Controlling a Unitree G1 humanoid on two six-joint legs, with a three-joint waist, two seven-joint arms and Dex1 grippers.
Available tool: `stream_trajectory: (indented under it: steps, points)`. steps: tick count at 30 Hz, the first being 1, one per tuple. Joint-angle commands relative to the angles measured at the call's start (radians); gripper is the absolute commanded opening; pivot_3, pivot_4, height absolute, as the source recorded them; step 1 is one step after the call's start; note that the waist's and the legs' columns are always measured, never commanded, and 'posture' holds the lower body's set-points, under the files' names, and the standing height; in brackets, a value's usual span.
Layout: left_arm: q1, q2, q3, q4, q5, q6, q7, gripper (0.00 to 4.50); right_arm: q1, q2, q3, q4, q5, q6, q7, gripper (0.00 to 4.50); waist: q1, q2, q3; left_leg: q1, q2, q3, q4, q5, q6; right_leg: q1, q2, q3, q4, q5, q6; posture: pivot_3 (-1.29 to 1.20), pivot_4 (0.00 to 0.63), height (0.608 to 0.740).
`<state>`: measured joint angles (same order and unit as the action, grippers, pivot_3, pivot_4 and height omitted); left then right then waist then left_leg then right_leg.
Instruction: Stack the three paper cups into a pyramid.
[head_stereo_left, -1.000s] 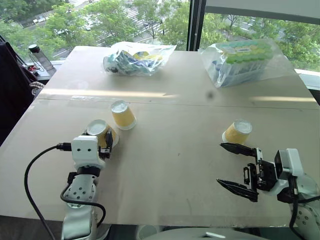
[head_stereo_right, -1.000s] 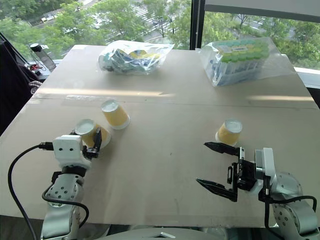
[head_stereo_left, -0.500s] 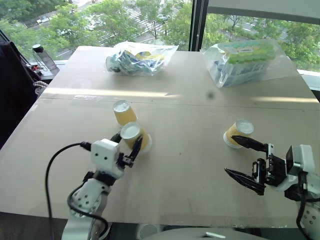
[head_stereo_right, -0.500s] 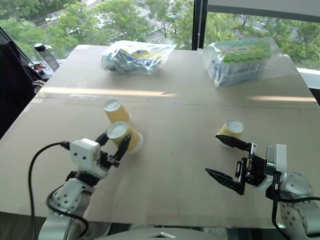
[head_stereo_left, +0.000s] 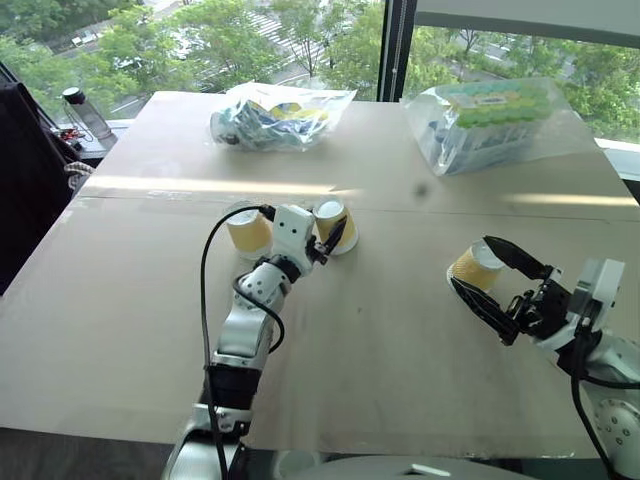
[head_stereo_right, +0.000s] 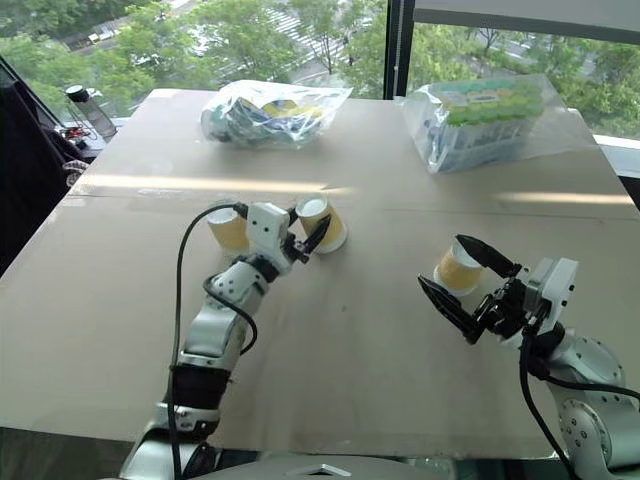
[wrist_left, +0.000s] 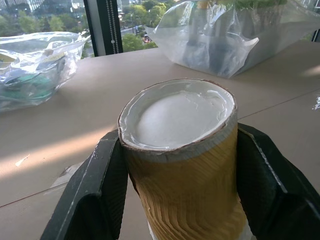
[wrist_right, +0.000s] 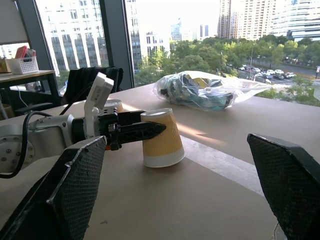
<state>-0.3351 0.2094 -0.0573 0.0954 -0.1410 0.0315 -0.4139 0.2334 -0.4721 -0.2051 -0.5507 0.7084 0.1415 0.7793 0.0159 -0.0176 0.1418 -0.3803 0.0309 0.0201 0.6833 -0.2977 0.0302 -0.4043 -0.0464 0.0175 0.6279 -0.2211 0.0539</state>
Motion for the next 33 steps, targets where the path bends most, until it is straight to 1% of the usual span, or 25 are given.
stream_trajectory:
  steps: [1, 3, 7, 9, 10, 12, 13, 17, 19, 24, 28, 33]
  points:
    - [-0.028, -0.006, -0.007, 0.030, -0.003, -0.055, -0.035, 2.38, 0.016, 0.001, -0.019, -0.030, 0.001, -0.030, 0.015, 4.50, -0.001, 0.000, 0.000, 0.000, 0.000, 0.000, 0.000, 0.000, 0.000, 0.000, 0.000, 0.000, 0.000, 0.000, 0.000, 0.00, 0.150, 0.740]
    - [-0.038, -0.015, -0.005, 0.051, -0.005, -0.068, -0.039, 2.38, 0.026, 0.001, -0.018, -0.030, -0.004, -0.040, 0.024, 4.50, -0.001, 0.000, 0.000, 0.000, 0.000, 0.000, 0.000, 0.000, 0.000, 0.000, 0.000, 0.000, 0.000, 0.000, 0.000, 0.00, 0.150, 0.740]
    - [-0.030, -0.032, -0.038, 0.056, 0.003, -0.097, -0.076, 2.38, 0.042, 0.008, -0.011, -0.047, -0.015, -0.052, 0.017, 4.50, -0.001, 0.000, 0.000, 0.001, 0.000, 0.000, 0.000, 0.000, 0.000, 0.000, 0.000, 0.001, 0.000, 0.000, 0.000, 0.00, 0.150, 0.740]
    - [-0.025, -0.034, -0.045, 0.048, 0.011, -0.102, -0.077, 3.40, 0.048, 0.012, -0.005, -0.057, -0.023, -0.053, 0.008, 4.50, -0.001, 0.000, 0.000, 0.000, 0.000, 0.000, 0.000, 0.000, 0.000, 0.000, 0.000, 0.001, 0.000, 0.000, 0.000, 0.00, 0.150, 0.740]
    - [-0.024, -0.034, -0.046, 0.046, 0.014, -0.105, -0.077, 3.57, 0.049, 0.014, -0.003, -0.059, -0.026, -0.054, 0.004, 4.50, -0.001, 0.000, 0.000, 0.000, 0.000, 0.000, 0.000, 0.000, 0.000, 0.000, 0.000, 0.001, 0.000, 0.000, 0.000, 0.00, 0.150, 0.740]
    - [-0.021, -0.029, -0.054, 0.035, 0.019, -0.112, -0.085, 4.39, 0.048, 0.019, -0.004, -0.058, -0.039, -0.056, -0.010, 4.50, -0.002, 0.000, 0.000, 0.000, 0.000, 0.000, 0.000, 0.000, 0.000, 0.000, 0.000, 0.001, 0.000, 0.000, 0.000, 0.00, 0.150, 0.740]
    - [-0.019, -0.027, -0.056, 0.032, 0.021, -0.114, -0.087, 4.47, 0.047, 0.020, -0.005, -0.056, -0.044, -0.057, -0.015, 4.50, -0.002, 0.000, 0.000, 0.000, 0.000, 0.000, 0.000, 0.000, 0.000, 0.000, 0.000, 0.001, 0.000, 0.000, 0.000, 0.00, 0.150, 0.740]
    - [-0.010, -0.002, -0.038, -0.021, 0.028, -0.154, -0.087, 4.47, 0.027, 0.034, -0.027, -0.030, -0.074, -0.040, -0.082, 4.50, -0.003, 0.000, 0.000, 0.001, 0.000, 0.000, 0.000, 0.000, 0.000, 0.000, 0.000, 0.001, 0.000, 0.000, 0.000, 0.00, 0.150, 0.740]
    - [0.008, 0.010, -0.033, -0.076, 0.003, -0.158, -0.104, 4.47, 0.019, 0.035, -0.035, -0.017, -0.084, -0.032, -0.107, 4.50, -0.002, 0.000, 0.000, 0.000, 0.000, 0.000, 0.000, 0.000, 0.000, 0.000, 0.000, 0.001, 0.000, 0.000, 0.000, 0.00, 0.150, 0.740]
    - [0.094, 0.073, -0.023, -0.298, -0.116, -0.049, -0.188, 4.47, -0.014, 0.015, -0.027, 0.068, -0.184, -0.004, -0.169, 4.50, -0.003, 0.001, 0.000, 0.001, 0.000, 0.000, 0.000, 0.000, 0.000, 0.000, -0.001, 0.002, 0.000, 0.000, 0.000, 0.00, 0.150, 0.740]
    - [0.125, 0.203, 0.015, -0.454, -0.262, 0.126, -0.295, 4.47, -0.066, 0.027, -0.025, 0.137, -0.213, 0.001, -0.198, 4.50, -0.003, 0.001, 0.001, 0.001, 0.000, 0.000, 0.000, 0.000, 0.000, 0.000, -0.001, 0.001, 0.000, -0.002, -0.003, 0.00, 0.150, 0.740]
    - [0.145, 0.392, 0.083, -0.561, -0.466, 0.321, -0.445, 4.47, -0.108, 0.030, -0.010, 0.199, -0.238, 0.000, -0.195, 4.50, -0.004, 0.004, 0.002, 0.001, 0.001, 0.001, 0.000, 0.000, 0.000, 0.000, 0.000, 0.002, 0.001, -0.003, -0.004, 0.00, 0.150, 0.740]
